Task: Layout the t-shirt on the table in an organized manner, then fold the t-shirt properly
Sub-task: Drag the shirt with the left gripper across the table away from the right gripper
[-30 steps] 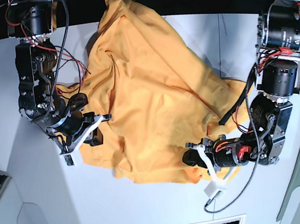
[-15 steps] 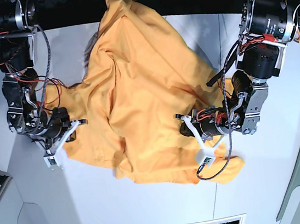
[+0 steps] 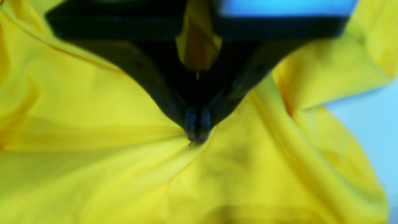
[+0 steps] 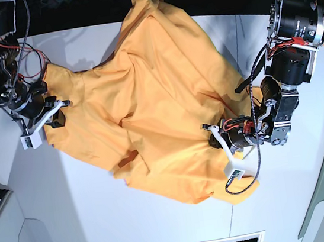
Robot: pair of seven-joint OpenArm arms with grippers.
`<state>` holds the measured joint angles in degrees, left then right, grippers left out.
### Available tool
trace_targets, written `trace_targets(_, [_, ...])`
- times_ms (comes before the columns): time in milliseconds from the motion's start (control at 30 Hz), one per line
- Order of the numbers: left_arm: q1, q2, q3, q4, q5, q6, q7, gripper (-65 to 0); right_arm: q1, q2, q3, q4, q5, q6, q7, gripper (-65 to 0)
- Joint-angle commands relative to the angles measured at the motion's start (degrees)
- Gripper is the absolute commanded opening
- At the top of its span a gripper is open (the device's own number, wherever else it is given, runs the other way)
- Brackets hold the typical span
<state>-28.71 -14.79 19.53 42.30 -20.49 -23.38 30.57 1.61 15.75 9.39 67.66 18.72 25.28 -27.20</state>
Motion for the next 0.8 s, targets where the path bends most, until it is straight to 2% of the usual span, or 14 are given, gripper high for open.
trace_targets(0, [-0.8,-0.6,0.0,-0.1,2.5,1.7,2.0,-65.0,-1.8,0.6,0.6,2.1,-1.5,-0.4,-3.5,-65.0])
trace_targets(200, [-0.8,-0.6,0.0,-0.1,2.6,1.7,2.0,-65.0,-9.5,0.6,3.2,13.0,0.9,-0.4,-6.1,-65.0])
trace_targets(467, [-0.8,-0.6,0.0,-0.1,3.2,1.7,3.5,-65.0,-16.0,0.6,8.2,19.8,5.3,-0.4,-6.5,-65.0])
trace_targets(667, [-0.9,-0.7,0.0,1.4,2.9,1.6,4.3,-65.0,-15.6,0.6,11.5,23.3,8.8,-0.4,-6.2,-65.0])
trace_targets(767, [-0.8,-0.7,0.0,5.6,0.2,-0.9,6.0,-65.0,-12.7,0.4,11.5,23.3,9.2,-0.4,-6.2,-65.0])
